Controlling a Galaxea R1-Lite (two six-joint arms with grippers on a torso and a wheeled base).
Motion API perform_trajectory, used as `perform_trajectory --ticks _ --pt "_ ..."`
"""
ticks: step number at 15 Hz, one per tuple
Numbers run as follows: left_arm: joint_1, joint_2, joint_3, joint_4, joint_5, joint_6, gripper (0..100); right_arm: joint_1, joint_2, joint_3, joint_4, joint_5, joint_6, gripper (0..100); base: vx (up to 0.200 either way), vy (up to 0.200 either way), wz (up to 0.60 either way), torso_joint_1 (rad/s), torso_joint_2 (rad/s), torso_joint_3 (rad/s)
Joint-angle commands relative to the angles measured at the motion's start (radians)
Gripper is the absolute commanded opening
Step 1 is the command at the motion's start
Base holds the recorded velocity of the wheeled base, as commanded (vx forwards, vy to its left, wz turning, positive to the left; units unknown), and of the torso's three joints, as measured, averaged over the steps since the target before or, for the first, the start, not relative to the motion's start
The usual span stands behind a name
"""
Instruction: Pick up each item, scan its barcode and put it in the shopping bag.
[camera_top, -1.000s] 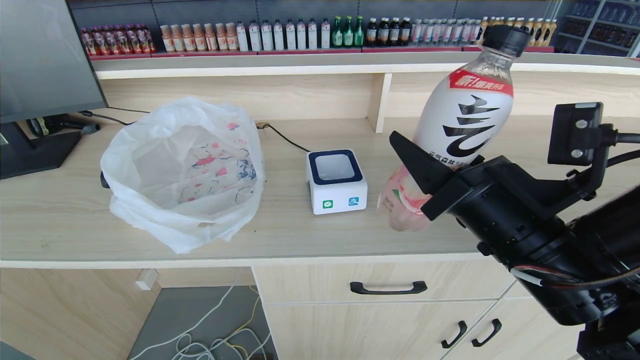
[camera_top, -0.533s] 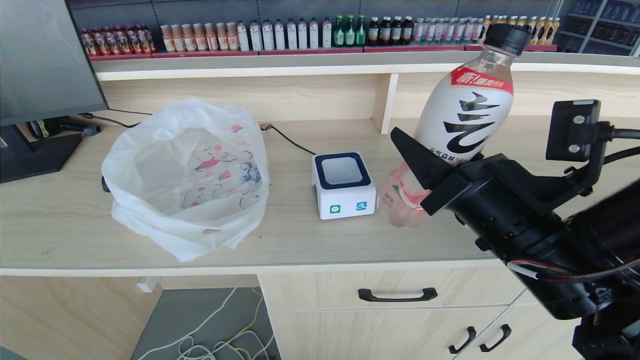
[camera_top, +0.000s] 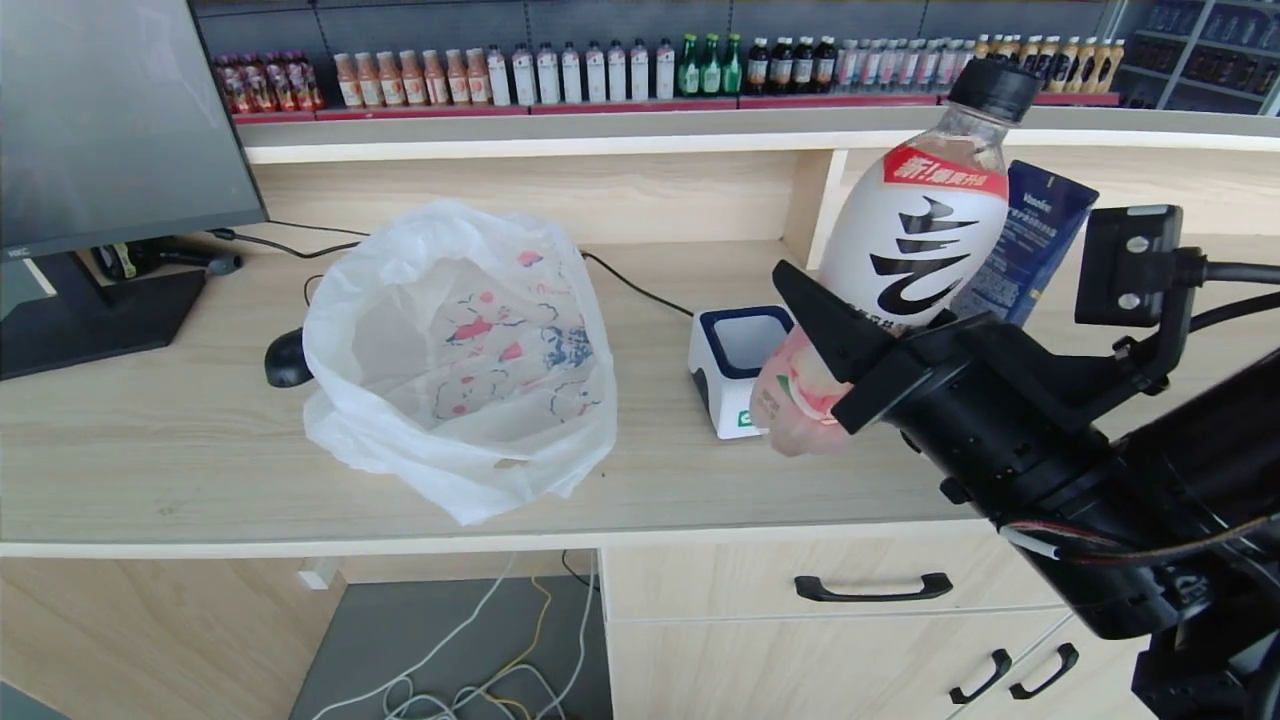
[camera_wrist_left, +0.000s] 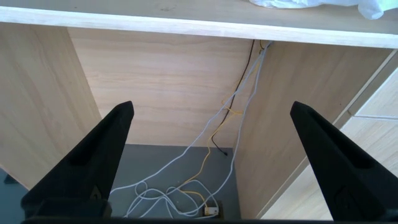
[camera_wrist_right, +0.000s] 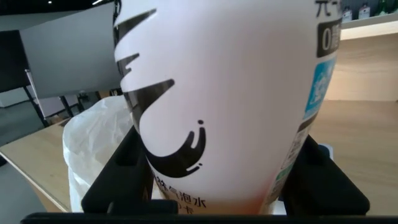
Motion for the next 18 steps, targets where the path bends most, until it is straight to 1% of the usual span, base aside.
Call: perform_trajectory --ticks 1,3,5,8,9,10,11,12,14,16,18 --pt "0.000 0.000 0.000 0.000 0.000 0.000 100 0.003 0.007 -0.007 0.003 0.003 0.009 0 0.000 0.000 0.00 0.000 0.00 0.000" --pt "0.000 0.000 0.000 0.000 0.000 0.000 100 0.005 0.020 -0.067 0.003 0.003 0.032 0 0.000 0.000 0.00 0.000 0.00 0.000" --pt "0.000 0.000 0.000 0.000 0.000 0.000 100 0.005 0.038 -0.074 0.003 0.003 0.061 0 0.000 0.000 0.00 0.000 0.00 0.000" --pt "0.000 0.000 0.000 0.000 0.000 0.000 100 0.025 0.082 -0.119 0.003 0.003 0.150 0 0.000 0.000 0.00 0.000 0.00 0.000" --pt "0.000 0.000 0.000 0.000 0.000 0.000 100 0.034 0.098 -0.165 0.010 0.003 0.162 0 0.000 0.000 0.00 0.000 0.00 0.000" --pt "0.000 0.000 0.000 0.000 0.000 0.000 100 0.054 0.118 -0.245 0.050 0.003 0.205 0 0.000 0.000 0.00 0.000 0.00 0.000" --pt "0.000 0.000 0.000 0.000 0.000 0.000 100 0.059 0.128 -0.289 0.081 0.000 0.236 0 0.000 0.000 0.00 0.000 0.00 0.000" --pt "0.000 0.000 0.000 0.000 0.000 0.000 100 0.056 0.147 -0.367 0.147 -0.045 0.294 0 0.000 0.000 0.00 0.000 0.00 0.000" --pt "0.000 0.000 0.000 0.000 0.000 0.000 100 0.056 0.171 -0.479 0.242 -0.141 0.409 0 0.000 0.000 0.00 0.000 0.00 0.000" --pt "0.000 0.000 0.000 0.000 0.000 0.000 100 0.048 0.184 -0.527 0.323 -0.218 0.526 0 0.000 0.000 0.00 0.000 0.00 0.000" --pt "0.000 0.000 0.000 0.000 0.000 0.000 100 0.036 0.182 -0.528 0.353 -0.238 0.602 0 0.000 0.000 0.00 0.000 0.00 0.000"
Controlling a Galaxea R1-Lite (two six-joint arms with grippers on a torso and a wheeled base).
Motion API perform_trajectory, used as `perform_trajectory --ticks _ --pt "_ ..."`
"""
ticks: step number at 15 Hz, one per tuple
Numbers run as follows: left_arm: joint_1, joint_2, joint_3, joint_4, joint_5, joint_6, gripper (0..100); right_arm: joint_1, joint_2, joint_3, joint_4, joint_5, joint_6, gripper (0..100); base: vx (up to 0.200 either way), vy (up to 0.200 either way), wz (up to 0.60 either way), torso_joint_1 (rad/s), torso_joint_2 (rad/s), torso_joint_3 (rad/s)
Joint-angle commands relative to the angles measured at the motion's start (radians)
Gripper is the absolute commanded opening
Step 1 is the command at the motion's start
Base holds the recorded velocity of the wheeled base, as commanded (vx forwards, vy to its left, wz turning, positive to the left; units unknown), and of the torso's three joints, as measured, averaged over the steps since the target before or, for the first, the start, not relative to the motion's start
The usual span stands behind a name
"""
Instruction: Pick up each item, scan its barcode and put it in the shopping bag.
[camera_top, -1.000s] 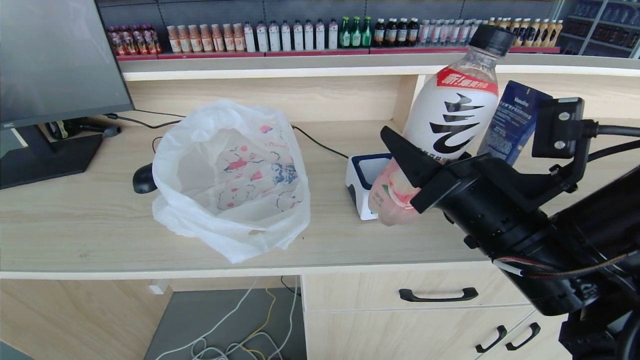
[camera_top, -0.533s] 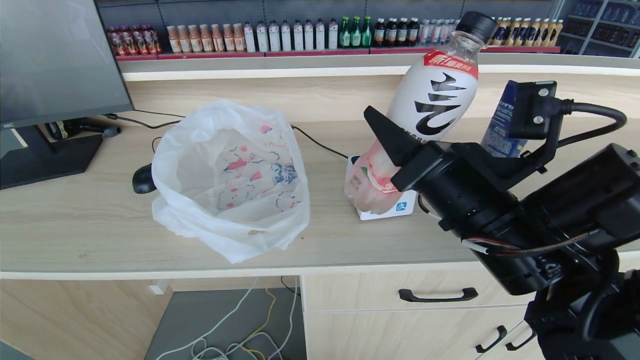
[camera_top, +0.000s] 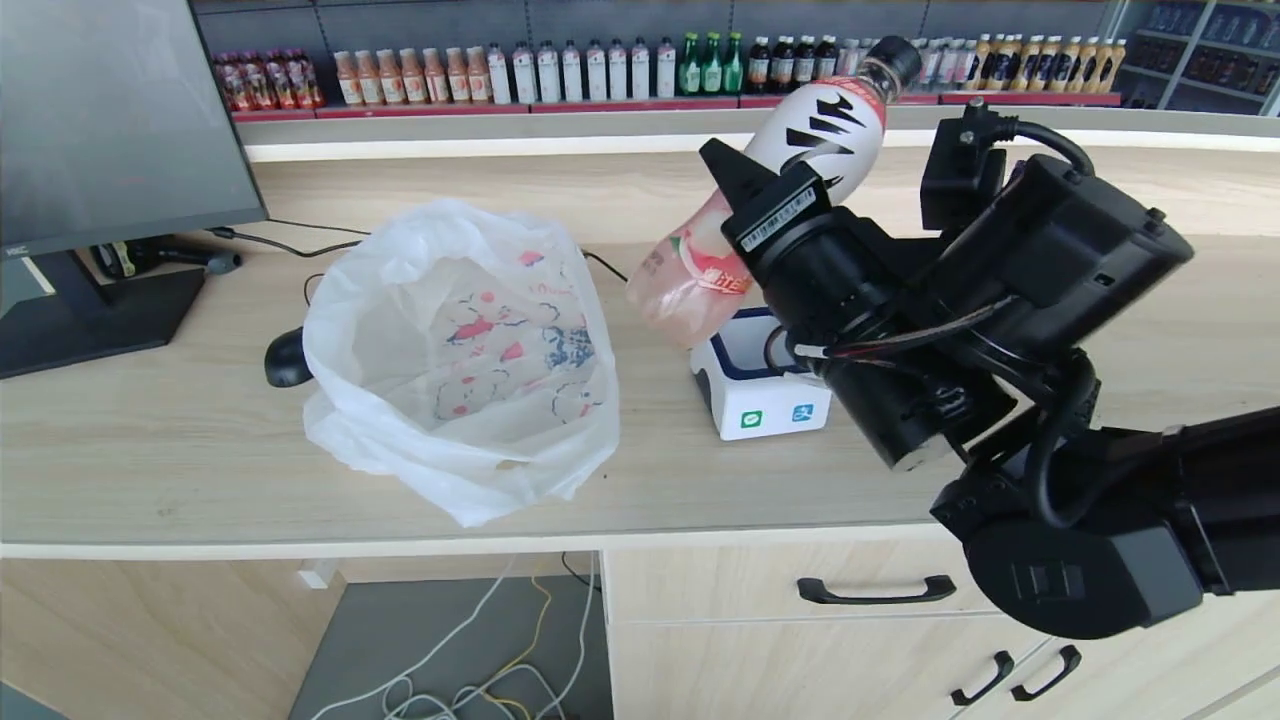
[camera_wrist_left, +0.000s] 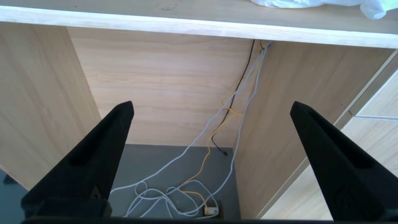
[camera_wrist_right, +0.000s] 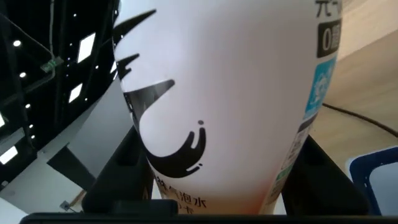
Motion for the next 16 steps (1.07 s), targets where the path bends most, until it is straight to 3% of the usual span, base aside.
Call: perform_trajectory --ticks 1,7,10,16 --pt "-0.002 0.000 0.000 0.000 0.000 0.000 100 -0.007 0.012 -0.009 0.007 -0.036 0.071 0 0.000 0.000 0.00 0.000 0.00 0.000" --pt "0.000 0.000 0.000 0.000 0.000 0.000 100 -0.076 0.006 -0.025 0.194 -0.080 0.357 0 0.000 0.000 0.00 0.000 0.00 0.000" --pt "0.000 0.000 0.000 0.000 0.000 0.000 100 -0.118 0.006 -0.104 0.339 -0.080 0.483 0 0.000 0.000 0.00 0.000 0.00 0.000" --pt "-0.002 0.000 0.000 0.000 0.000 0.000 100 -0.141 0.004 -0.236 0.529 -0.079 0.607 0 0.000 0.000 0.00 0.000 0.00 0.000"
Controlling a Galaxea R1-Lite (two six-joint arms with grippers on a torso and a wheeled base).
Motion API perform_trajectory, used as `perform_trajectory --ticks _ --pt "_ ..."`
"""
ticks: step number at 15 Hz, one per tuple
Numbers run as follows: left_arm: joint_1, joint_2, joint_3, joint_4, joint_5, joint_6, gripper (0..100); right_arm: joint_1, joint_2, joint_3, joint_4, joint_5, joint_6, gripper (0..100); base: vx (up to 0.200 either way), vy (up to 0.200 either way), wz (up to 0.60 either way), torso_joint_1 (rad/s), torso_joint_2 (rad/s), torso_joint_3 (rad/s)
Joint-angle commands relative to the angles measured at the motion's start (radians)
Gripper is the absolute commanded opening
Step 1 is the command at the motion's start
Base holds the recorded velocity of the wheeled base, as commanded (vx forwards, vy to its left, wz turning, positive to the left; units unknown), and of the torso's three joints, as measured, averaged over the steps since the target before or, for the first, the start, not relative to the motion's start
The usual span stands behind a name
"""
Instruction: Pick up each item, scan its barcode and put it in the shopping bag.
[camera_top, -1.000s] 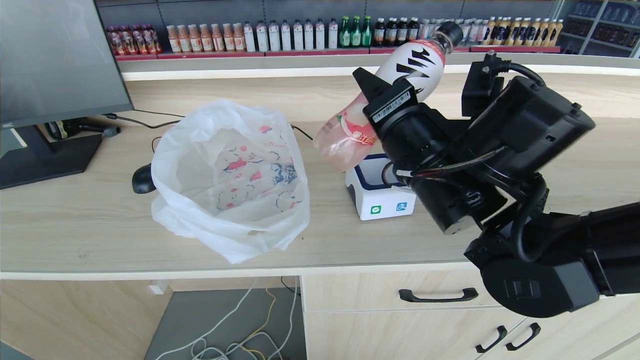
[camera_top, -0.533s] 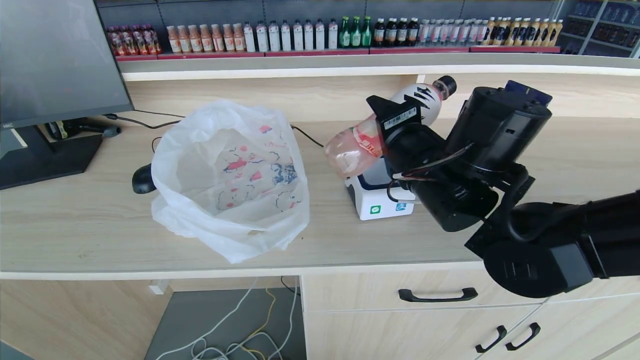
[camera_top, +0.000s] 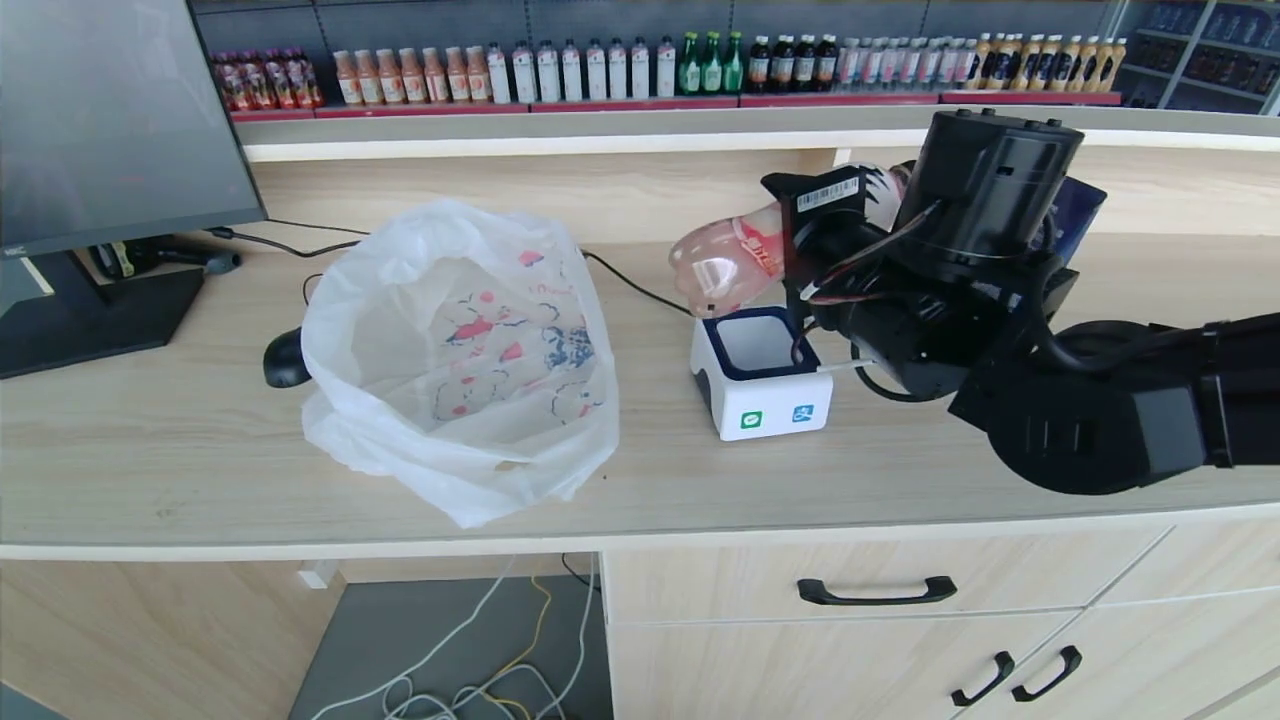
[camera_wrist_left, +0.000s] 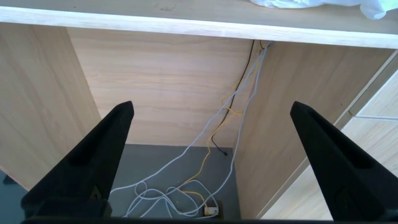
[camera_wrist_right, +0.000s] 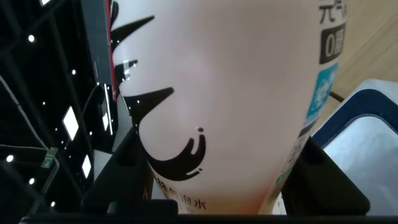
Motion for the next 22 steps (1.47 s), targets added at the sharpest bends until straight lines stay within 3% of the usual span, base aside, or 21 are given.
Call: perform_trajectory --ticks 1,6,22 --pt "0.001 0.000 0.000 0.000 0.000 0.000 100 -0.002 -0.005 -0.039 0.027 0.000 0.019 0 0.000 0.000 0.00 0.000 0.00 0.000" --pt "0.001 0.000 0.000 0.000 0.000 0.000 100 -0.008 0.010 -0.060 0.111 0.020 0.083 0 0.000 0.000 0.00 0.000 0.00 0.000" --pt "0.001 0.000 0.000 0.000 0.000 0.000 100 -0.038 0.033 -0.043 0.111 0.047 0.121 0 0.000 0.000 0.00 0.000 0.00 0.000"
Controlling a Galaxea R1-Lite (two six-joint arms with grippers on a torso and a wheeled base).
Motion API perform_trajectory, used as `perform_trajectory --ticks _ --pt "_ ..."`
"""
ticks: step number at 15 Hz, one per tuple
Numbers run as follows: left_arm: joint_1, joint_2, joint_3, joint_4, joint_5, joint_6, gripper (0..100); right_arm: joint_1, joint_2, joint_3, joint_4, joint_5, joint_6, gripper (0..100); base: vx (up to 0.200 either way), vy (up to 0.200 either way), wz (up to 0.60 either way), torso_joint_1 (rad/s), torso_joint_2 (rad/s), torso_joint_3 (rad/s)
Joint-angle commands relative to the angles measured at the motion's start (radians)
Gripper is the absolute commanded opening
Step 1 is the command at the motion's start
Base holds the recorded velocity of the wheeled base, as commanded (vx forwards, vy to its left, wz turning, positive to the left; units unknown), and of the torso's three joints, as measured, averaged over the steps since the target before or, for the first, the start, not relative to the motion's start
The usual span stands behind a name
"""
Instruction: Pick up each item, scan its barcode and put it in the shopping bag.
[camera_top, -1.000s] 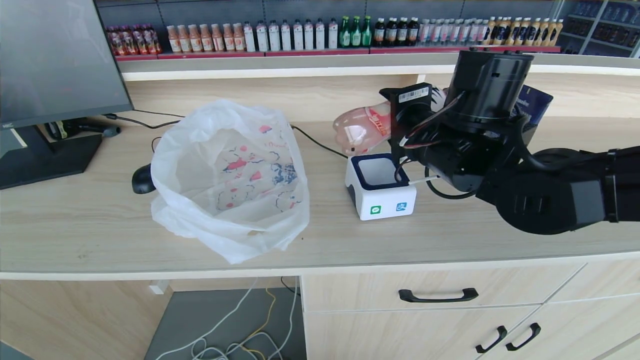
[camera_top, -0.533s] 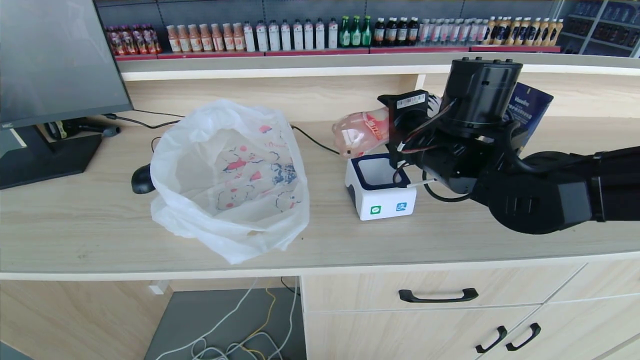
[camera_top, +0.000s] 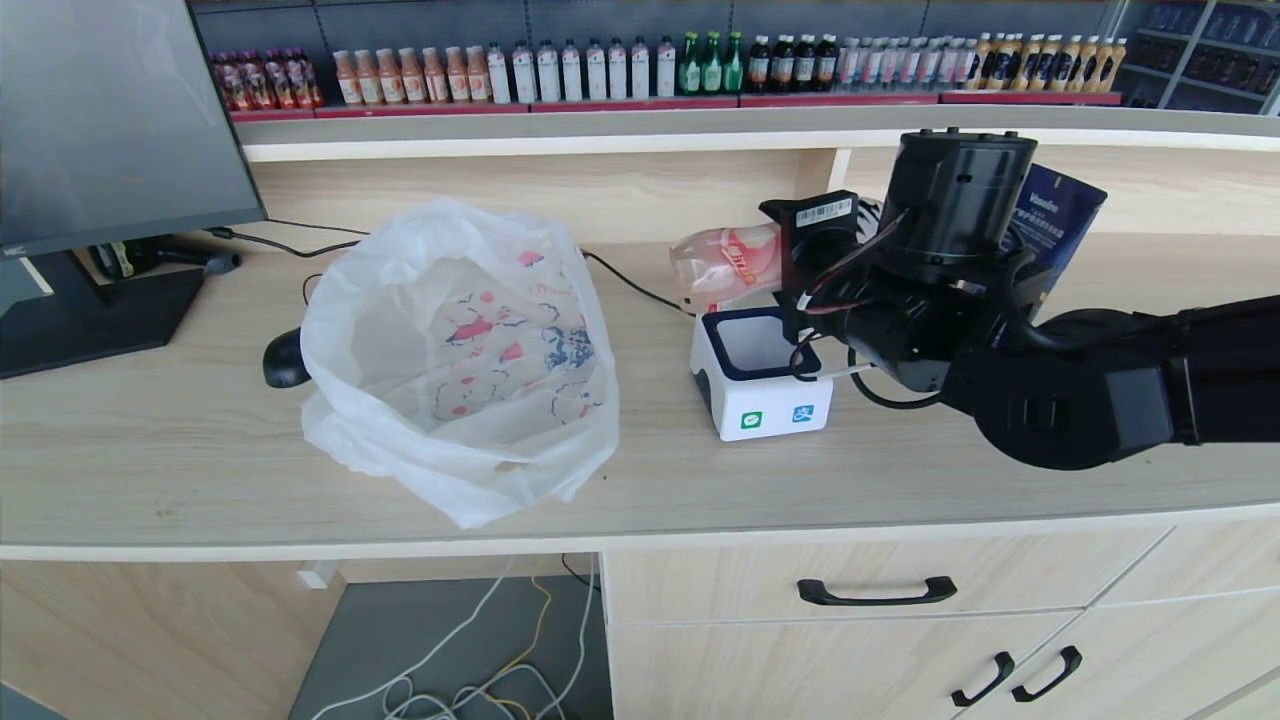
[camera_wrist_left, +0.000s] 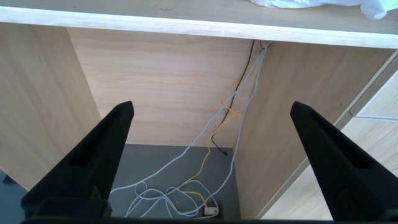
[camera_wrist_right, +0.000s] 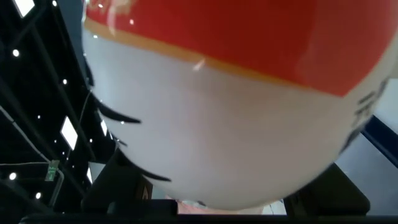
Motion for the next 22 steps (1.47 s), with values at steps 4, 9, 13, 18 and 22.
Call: perform_trajectory --ticks 4,9,13,18,22 --pt "-0.001 0.000 0.000 0.000 0.000 0.000 100 0.007 -0.050 0.048 -0.001 0.000 0.016 0 0.000 0.000 0.00 0.000 0.00 0.000" --pt "-0.001 0.000 0.000 0.000 0.000 0.000 100 0.007 -0.073 0.137 -0.032 -0.002 0.027 0 0.000 0.000 0.00 0.000 0.00 0.000" --pt "-0.001 0.000 0.000 0.000 0.000 0.000 100 0.009 -0.069 0.134 -0.037 0.009 0.027 0 0.000 0.000 0.00 0.000 0.00 0.000" --pt "-0.001 0.000 0.000 0.000 0.000 0.000 100 0.009 -0.069 0.129 -0.037 0.023 0.029 0 0.000 0.000 0.00 0.000 0.00 0.000" --pt "0.000 0.000 0.000 0.000 0.000 0.000 100 0.029 -0.084 0.091 -0.035 0.021 0.019 0 0.000 0.000 0.00 0.000 0.00 0.000"
